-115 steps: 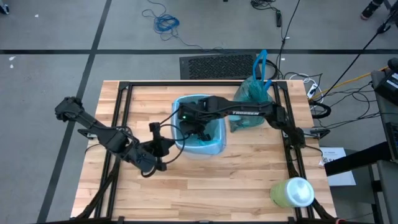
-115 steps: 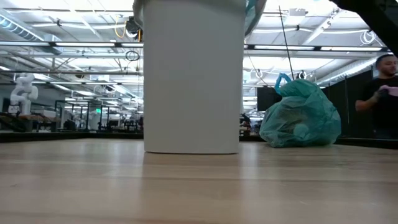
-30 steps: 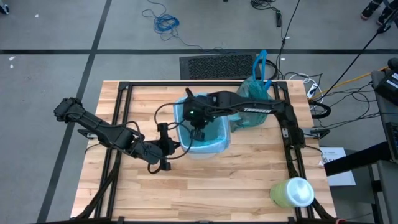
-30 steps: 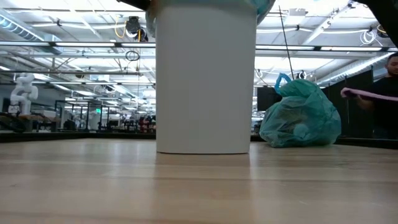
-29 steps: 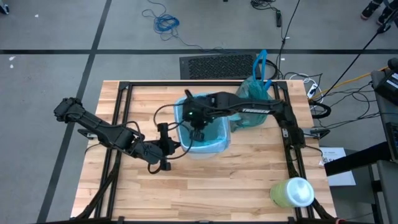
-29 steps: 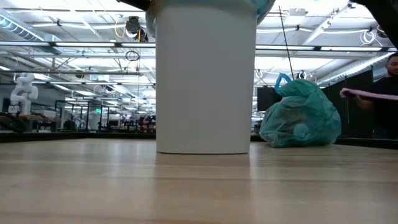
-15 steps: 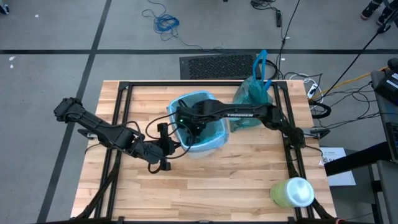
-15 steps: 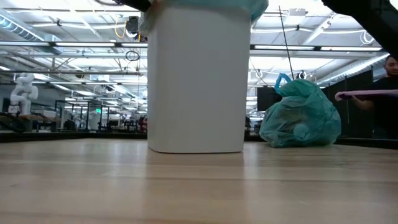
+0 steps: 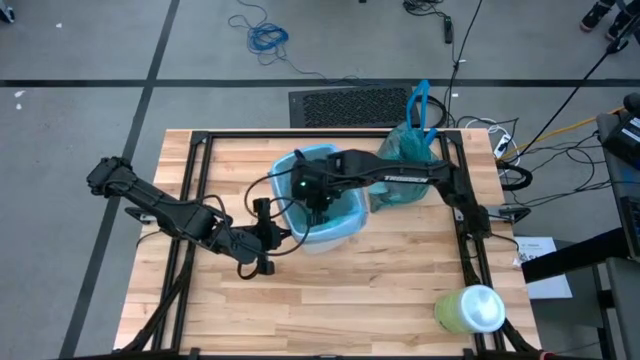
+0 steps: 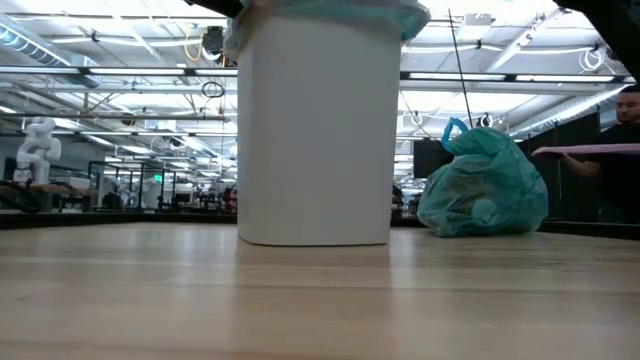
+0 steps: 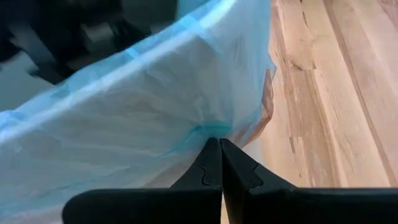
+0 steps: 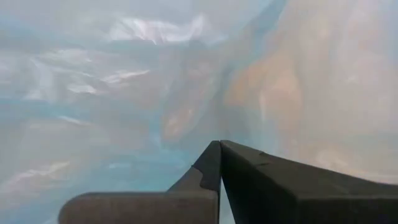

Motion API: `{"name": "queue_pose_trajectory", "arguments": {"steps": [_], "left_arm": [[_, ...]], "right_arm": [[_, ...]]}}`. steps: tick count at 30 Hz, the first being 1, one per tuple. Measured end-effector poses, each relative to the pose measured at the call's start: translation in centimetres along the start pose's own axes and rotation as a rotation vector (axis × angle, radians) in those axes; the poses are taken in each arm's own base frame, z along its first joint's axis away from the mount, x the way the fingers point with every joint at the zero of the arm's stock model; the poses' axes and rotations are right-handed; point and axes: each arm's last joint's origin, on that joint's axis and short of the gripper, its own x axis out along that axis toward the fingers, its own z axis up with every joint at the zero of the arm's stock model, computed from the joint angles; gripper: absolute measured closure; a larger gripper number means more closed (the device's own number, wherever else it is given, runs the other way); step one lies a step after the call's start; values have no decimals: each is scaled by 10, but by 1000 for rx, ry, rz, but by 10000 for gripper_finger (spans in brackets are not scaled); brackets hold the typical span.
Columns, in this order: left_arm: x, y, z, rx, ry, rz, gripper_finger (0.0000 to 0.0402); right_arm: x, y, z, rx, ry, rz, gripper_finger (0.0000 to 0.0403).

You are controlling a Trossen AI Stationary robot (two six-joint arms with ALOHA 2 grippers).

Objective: Place trash/remove bag and relplace
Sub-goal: Insert a new trash bag into the trash bin

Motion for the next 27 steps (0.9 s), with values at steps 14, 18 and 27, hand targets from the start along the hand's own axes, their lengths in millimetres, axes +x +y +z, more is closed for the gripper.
{"name": "queue_pose_trajectory", "arguments": {"steps": [14,18,27], "left_arm": [[0,0,0,-3,5,-8,402],[0,0,0,-3,5,-9,402],[0,-1,0,-6,3,-25,402]], "right_arm": [[36,-13,-2,-98,93,-11,403],[34,-12,-1,-127,83,-7,403],[-5,-15,2,-126,-23,-38,403]]}}
